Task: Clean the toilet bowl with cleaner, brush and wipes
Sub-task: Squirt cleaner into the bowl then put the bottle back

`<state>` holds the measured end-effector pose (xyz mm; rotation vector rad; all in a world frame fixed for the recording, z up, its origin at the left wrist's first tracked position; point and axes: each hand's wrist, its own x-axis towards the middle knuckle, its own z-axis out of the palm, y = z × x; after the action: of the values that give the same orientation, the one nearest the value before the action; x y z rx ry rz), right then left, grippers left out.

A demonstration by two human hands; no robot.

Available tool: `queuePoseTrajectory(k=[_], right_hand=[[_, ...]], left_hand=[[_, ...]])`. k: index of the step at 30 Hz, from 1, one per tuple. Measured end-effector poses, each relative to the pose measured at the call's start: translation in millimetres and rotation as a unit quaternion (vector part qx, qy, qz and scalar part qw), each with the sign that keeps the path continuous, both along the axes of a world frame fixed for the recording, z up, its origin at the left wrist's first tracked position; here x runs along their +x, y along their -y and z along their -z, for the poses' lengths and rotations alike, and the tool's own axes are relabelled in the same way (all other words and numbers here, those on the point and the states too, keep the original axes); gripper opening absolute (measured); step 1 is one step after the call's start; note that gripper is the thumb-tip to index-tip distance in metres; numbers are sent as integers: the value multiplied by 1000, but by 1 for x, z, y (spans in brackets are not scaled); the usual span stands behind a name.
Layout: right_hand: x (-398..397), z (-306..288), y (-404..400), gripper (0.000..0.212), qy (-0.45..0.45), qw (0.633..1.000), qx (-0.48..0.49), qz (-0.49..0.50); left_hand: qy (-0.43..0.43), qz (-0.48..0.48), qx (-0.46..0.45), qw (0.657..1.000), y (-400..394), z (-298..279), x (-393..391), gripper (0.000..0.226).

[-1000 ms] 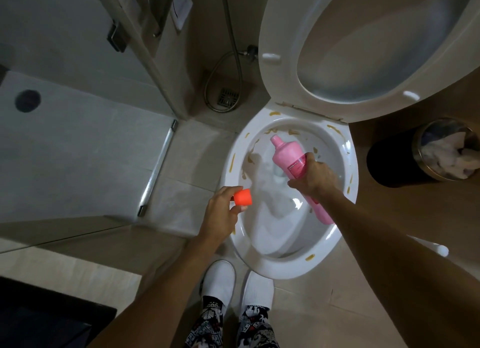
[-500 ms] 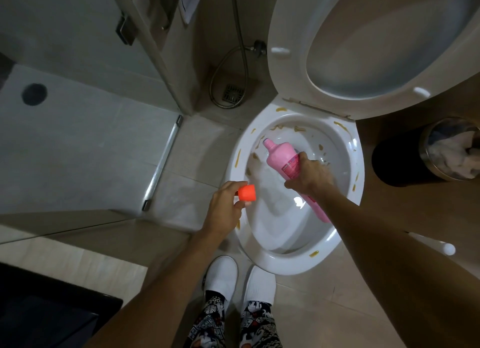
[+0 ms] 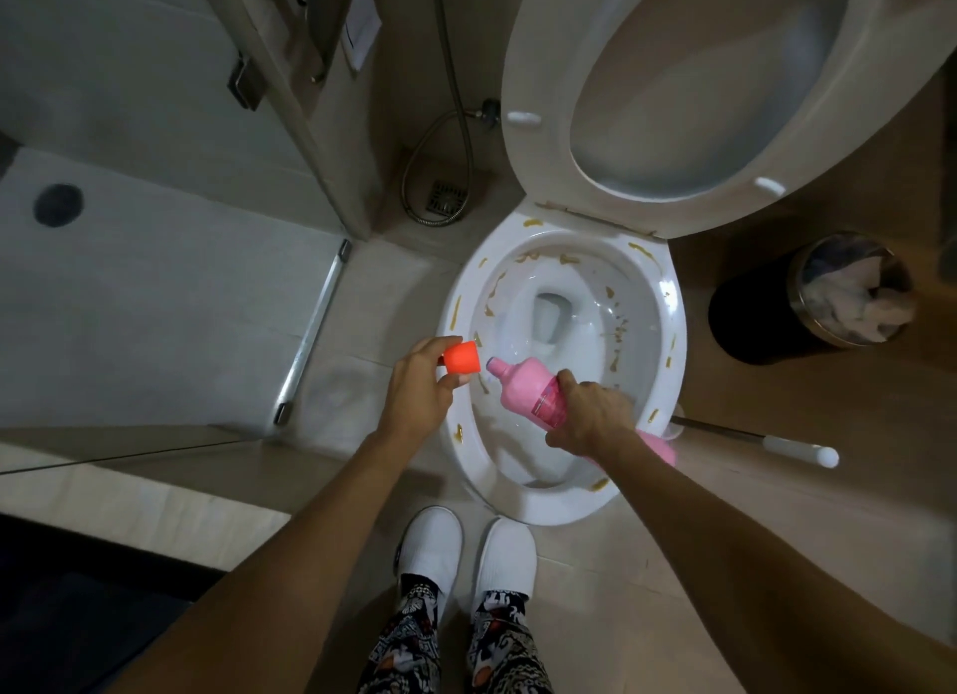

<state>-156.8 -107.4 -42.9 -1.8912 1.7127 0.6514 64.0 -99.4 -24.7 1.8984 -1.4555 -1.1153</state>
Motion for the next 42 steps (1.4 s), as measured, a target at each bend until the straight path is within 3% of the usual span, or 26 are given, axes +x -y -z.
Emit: queuePoseTrajectory(k=[10, 15, 22, 31, 37, 42], right_hand=[[-36, -7, -61, 70, -2, 998, 48, 38], [-62, -7, -79, 79, -28, 997, 56, 55], [-101, -8, -91, 72, -21, 983, 53, 177], [-126, -12, -52, 86, -2, 961, 6, 278], [-126, -16, -13, 70, -3, 951, -28, 309], [-124, -17, 26, 69, 8, 950, -53, 309]], left_hand=[[3, 18, -5, 1000, 0, -15, -16, 45], [1, 29, -3, 1000, -3, -15, -31, 45], [-1, 50, 10, 999, -3, -14, -44, 47], [6, 60, 21, 998, 2, -14, -61, 46], [9, 61, 25, 998, 7, -10, -66, 46], [18, 58, 31, 998, 16, -9, -65, 46]])
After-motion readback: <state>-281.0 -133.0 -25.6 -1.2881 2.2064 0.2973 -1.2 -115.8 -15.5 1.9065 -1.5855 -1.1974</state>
